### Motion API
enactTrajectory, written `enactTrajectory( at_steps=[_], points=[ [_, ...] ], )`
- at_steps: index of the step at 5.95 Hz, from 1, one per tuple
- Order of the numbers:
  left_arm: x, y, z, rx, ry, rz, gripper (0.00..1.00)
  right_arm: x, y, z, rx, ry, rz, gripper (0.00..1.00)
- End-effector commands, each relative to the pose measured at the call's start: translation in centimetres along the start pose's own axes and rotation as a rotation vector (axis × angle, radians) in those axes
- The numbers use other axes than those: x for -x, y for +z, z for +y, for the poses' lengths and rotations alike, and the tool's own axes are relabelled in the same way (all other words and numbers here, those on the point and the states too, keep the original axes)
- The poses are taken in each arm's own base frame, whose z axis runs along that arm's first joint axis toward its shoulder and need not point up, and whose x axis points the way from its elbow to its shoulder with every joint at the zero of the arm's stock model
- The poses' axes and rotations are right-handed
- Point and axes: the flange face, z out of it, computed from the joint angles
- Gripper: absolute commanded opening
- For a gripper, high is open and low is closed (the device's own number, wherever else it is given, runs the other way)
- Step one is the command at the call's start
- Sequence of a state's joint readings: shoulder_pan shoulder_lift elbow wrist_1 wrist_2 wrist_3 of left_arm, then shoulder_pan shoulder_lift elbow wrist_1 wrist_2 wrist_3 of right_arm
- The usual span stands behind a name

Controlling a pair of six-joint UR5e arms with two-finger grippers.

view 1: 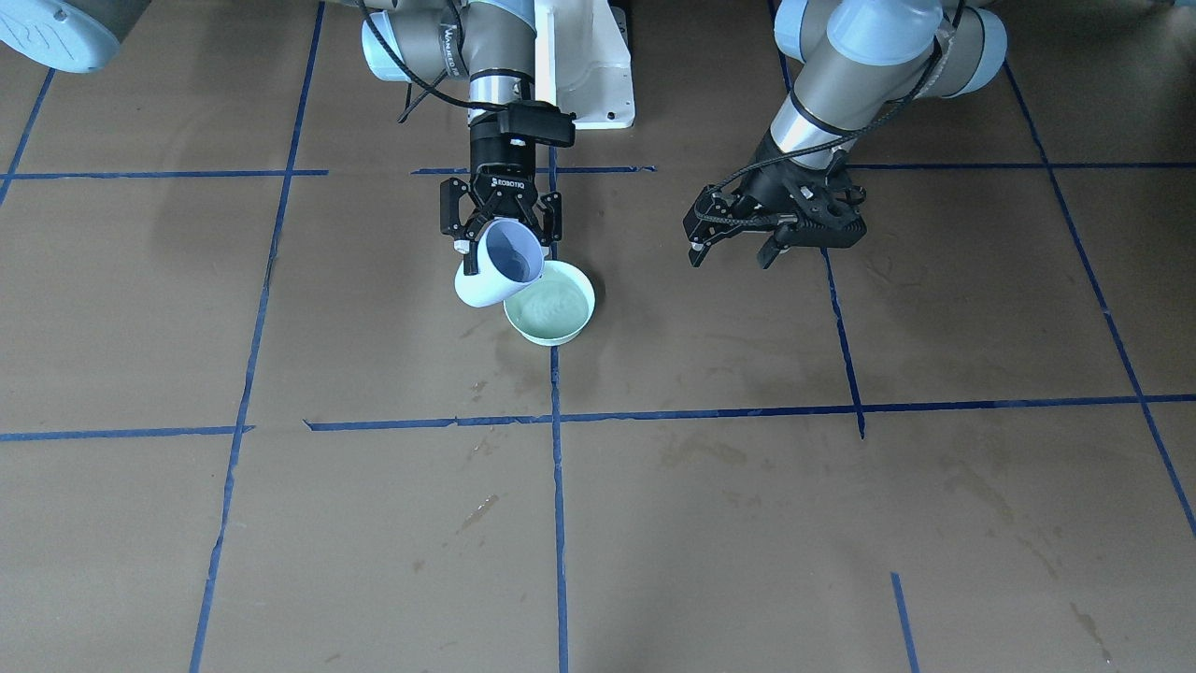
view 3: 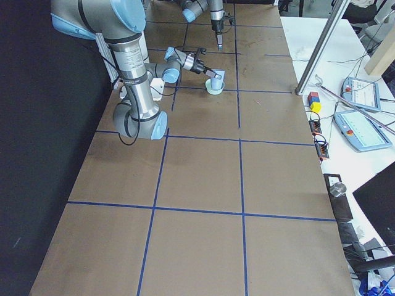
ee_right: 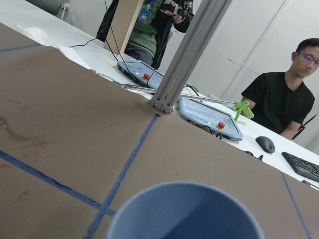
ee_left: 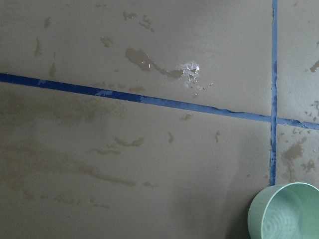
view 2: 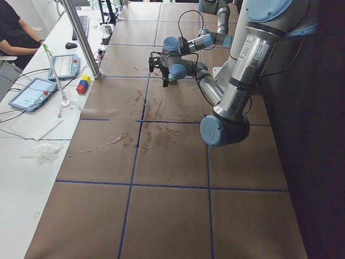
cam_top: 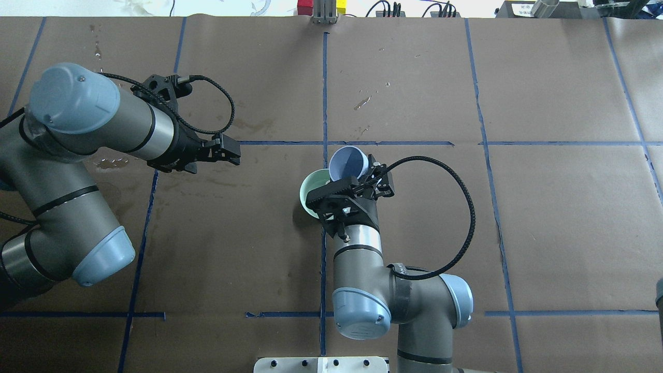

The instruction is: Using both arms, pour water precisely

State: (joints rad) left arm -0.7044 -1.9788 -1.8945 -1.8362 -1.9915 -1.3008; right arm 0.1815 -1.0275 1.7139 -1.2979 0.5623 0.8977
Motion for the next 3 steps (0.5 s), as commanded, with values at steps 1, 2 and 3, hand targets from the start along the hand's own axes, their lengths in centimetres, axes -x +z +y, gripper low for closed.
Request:
enactTrajectory(
  at_steps=[1,2,3],
  points=[
    [0.0,0.0,0.0,0.000,0.000,0.000,0.96,-7.5,-0.9,1.8,-0.002,0.143,-0.036,0.00],
    [0.0,-0.1,0.0,-0.001,0.001,0.001,0.96,-11.2,-1.1,3.7,-0.005,0.295,-0.051,0.00],
    [0.0,-0.1,0.0,-0.001,0.001,0.001,0.96,-15.4,-1.2,6.8,-0.009,0.391,-0.117,0.00]
  ],
)
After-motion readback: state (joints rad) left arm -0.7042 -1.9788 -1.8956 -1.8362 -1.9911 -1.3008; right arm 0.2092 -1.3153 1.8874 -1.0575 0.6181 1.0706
